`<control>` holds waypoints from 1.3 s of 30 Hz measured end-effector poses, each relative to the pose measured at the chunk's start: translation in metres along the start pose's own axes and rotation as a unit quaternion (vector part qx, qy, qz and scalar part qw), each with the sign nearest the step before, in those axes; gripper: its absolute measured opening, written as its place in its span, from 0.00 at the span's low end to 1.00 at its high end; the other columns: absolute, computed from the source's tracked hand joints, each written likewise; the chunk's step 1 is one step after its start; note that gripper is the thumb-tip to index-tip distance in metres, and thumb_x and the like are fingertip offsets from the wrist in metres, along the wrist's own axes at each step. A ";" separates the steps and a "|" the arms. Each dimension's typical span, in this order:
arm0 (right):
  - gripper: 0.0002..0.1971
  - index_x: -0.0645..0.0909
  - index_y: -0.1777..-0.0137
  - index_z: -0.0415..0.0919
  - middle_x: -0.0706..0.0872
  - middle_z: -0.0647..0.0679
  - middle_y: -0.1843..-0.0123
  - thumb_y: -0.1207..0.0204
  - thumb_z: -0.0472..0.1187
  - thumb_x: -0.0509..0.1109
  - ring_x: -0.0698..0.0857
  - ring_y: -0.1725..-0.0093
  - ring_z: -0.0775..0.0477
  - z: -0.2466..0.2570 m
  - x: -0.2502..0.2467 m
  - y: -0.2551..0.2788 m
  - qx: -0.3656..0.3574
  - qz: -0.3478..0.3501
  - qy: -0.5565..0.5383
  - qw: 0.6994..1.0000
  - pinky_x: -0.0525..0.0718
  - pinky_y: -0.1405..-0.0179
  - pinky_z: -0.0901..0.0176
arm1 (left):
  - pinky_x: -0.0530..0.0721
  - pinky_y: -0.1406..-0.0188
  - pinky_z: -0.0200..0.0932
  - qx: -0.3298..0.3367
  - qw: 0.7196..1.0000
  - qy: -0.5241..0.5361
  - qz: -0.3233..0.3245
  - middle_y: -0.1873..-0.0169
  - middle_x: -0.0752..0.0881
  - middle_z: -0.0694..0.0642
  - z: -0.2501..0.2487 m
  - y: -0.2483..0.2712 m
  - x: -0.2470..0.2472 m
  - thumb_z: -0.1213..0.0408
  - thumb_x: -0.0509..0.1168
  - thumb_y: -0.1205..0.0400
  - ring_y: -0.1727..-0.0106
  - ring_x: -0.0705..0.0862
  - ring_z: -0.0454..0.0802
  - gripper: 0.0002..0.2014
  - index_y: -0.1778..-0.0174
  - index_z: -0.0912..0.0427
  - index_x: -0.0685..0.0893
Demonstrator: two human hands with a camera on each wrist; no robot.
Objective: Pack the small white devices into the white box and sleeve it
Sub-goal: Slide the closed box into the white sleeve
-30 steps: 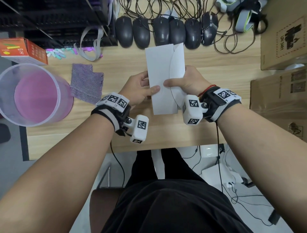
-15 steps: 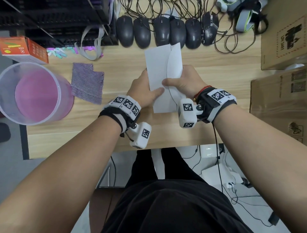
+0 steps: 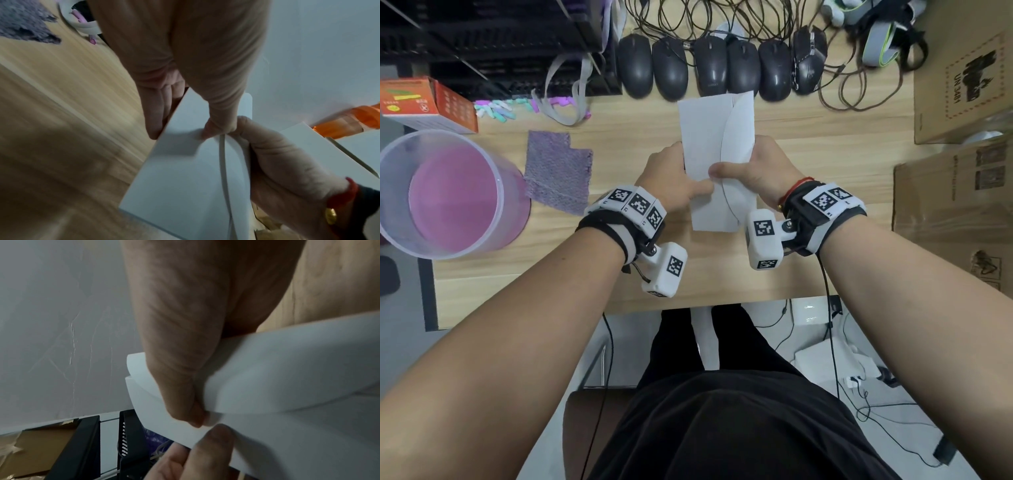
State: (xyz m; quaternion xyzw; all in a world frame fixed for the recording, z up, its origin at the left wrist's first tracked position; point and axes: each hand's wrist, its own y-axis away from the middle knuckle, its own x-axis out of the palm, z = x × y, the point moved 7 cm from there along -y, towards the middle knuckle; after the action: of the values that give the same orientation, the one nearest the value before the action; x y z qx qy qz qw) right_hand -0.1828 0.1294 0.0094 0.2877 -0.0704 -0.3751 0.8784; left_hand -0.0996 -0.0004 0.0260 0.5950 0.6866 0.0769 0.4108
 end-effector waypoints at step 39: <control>0.28 0.71 0.31 0.39 0.85 0.43 0.39 0.22 0.59 0.57 0.87 0.44 0.47 0.004 0.015 -0.009 0.036 0.007 -0.113 0.993 0.85 0.44 0.52 | 0.79 0.57 0.39 -0.028 0.998 0.057 -0.017 0.43 0.78 0.49 -0.001 -0.011 0.015 0.47 0.75 0.26 0.42 0.80 0.50 0.41 0.25 0.61 0.63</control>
State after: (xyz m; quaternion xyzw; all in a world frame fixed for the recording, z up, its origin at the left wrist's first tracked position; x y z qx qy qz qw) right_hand -0.1788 0.1122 0.0067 0.2741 -0.1843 -0.3958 0.8569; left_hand -0.1075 0.0099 0.0132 0.5659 0.7168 0.1227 0.3885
